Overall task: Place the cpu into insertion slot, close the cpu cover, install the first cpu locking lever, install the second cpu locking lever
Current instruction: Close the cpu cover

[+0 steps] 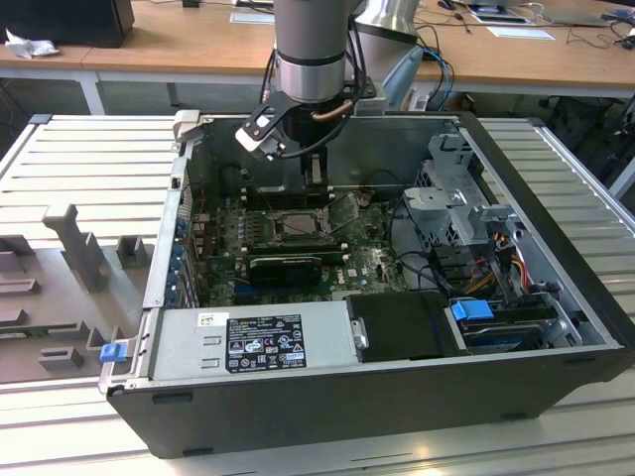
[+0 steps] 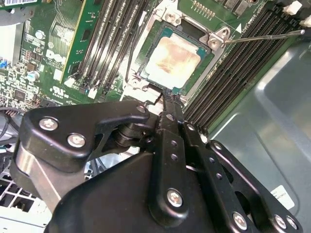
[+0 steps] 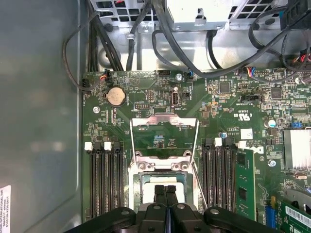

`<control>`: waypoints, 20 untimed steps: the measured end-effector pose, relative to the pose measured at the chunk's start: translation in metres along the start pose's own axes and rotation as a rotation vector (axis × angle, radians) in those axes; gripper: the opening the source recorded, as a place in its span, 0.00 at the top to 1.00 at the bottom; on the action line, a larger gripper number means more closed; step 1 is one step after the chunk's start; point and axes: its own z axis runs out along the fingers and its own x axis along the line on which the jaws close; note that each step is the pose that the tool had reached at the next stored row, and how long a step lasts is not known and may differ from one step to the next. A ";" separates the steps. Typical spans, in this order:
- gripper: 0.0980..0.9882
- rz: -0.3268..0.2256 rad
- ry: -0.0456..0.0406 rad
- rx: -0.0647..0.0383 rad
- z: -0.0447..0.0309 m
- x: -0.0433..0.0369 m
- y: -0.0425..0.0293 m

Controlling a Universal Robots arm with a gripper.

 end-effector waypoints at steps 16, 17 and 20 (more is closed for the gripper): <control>0.99 0.000 0.0001 0.000 -0.0110 0.0012 0.0065; 0.99 0.000 0.0001 0.000 -0.0108 0.0013 0.0100; 0.99 0.000 0.0000 0.000 -0.0104 0.0014 0.0148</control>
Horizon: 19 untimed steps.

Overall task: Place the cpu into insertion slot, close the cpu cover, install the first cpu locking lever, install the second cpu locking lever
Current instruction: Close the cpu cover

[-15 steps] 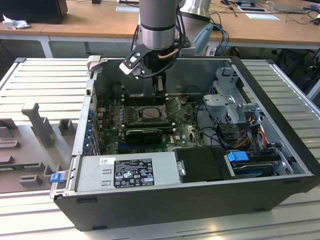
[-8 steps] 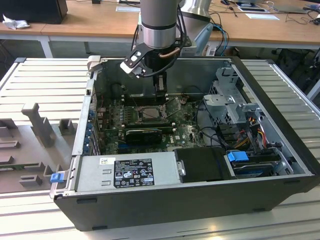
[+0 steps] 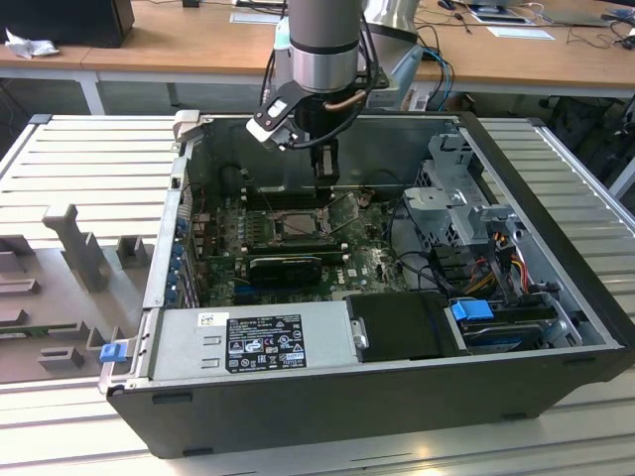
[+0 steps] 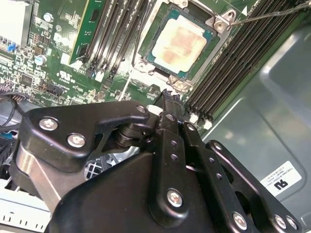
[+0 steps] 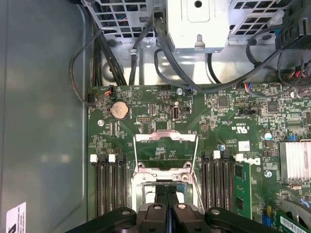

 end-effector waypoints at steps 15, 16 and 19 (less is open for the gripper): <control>0.99 0.000 -0.0001 0.000 0.0013 0.0008 0.0162; 0.99 0.000 -0.0001 0.000 0.0015 0.0008 0.0194; 0.99 0.000 -0.0001 0.000 0.0019 0.0010 0.0246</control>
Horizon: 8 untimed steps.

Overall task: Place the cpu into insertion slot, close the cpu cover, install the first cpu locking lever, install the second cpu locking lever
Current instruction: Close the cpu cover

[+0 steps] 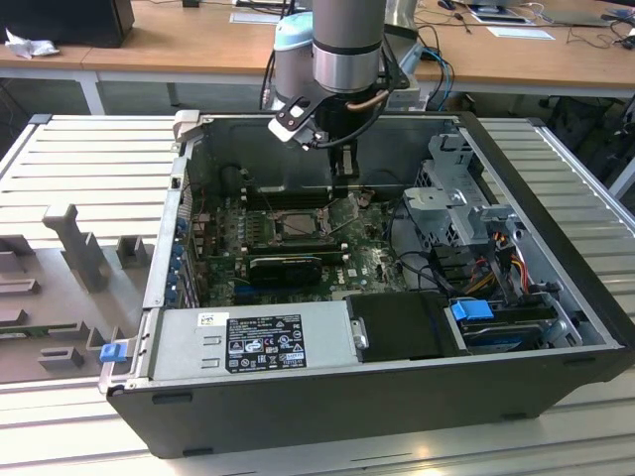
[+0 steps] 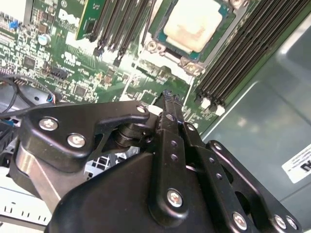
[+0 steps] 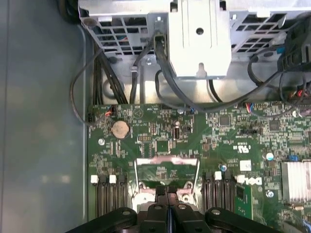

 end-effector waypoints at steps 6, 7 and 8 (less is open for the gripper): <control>0.99 0.000 0.0001 0.000 0.0005 0.0001 0.0048; 0.99 0.000 0.0002 0.000 0.0007 0.0002 0.0069; 0.99 0.000 0.0002 0.000 0.0008 0.0002 0.0081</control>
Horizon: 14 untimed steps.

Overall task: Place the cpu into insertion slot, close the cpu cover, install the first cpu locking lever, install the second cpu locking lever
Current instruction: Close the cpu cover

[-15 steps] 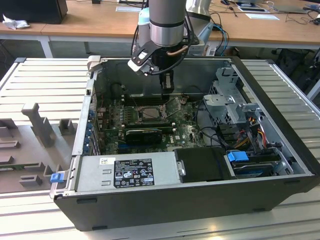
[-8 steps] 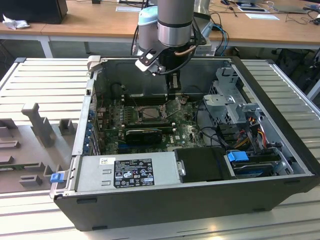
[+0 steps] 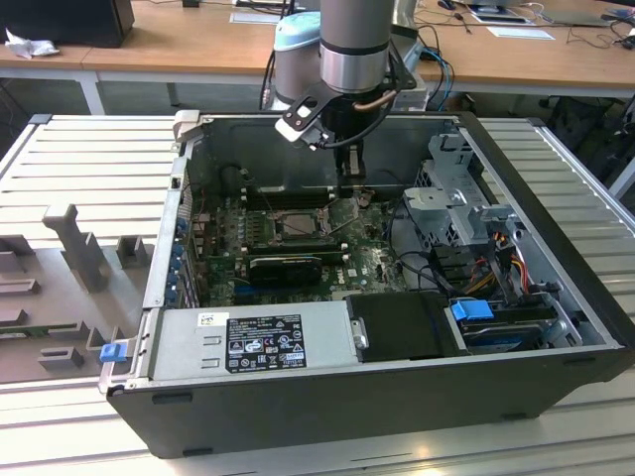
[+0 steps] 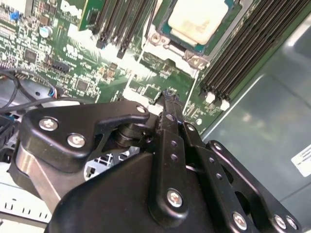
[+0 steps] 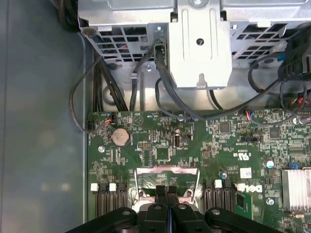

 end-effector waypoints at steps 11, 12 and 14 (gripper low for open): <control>0.99 0.000 -0.0001 0.000 0.0007 0.0002 0.0087; 0.99 0.000 -0.0001 0.000 0.0007 0.0002 0.0090; 0.99 0.000 -0.0001 0.000 0.0008 0.0002 0.0096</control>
